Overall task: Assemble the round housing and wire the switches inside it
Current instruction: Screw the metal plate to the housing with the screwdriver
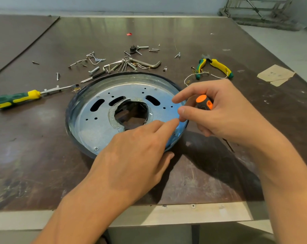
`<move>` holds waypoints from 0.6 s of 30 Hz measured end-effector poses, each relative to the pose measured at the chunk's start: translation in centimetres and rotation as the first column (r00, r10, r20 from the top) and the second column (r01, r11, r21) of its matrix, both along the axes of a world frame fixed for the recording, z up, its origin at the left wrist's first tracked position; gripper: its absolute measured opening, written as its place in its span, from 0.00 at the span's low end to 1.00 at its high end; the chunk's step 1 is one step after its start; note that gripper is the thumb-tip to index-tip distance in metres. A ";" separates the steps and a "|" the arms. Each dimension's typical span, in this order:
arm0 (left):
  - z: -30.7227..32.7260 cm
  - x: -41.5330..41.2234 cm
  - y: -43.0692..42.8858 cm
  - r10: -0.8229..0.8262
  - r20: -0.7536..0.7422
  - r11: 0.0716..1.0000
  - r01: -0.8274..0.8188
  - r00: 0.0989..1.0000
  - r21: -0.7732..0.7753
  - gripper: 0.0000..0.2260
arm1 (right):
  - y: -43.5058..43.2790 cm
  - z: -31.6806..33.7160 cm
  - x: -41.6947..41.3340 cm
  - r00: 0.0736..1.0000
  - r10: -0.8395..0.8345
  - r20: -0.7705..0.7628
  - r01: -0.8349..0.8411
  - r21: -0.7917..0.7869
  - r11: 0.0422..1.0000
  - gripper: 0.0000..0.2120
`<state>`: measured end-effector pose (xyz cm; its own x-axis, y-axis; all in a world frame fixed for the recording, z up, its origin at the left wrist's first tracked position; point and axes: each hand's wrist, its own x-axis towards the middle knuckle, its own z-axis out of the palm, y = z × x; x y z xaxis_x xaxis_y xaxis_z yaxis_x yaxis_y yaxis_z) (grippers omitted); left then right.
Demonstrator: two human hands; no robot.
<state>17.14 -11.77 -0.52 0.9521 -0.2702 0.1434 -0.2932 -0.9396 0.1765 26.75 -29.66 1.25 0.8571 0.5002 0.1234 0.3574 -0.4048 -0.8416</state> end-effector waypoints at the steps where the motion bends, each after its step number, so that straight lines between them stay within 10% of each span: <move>1: 0.0 0.1 0.0 -0.004 0.000 1.000 0.004 1.000 0.012 0.23 | 0.0 0.0 0.0 1.000 0.011 -0.009 -0.011 -0.013 1.000 0.08; 18: 0.2 0.1 0.0 -0.019 -0.029 0.999 0.020 0.999 0.037 0.19 | 0.2 -0.8 0.2 0.999 0.050 0.016 -0.049 -0.069 0.996 0.13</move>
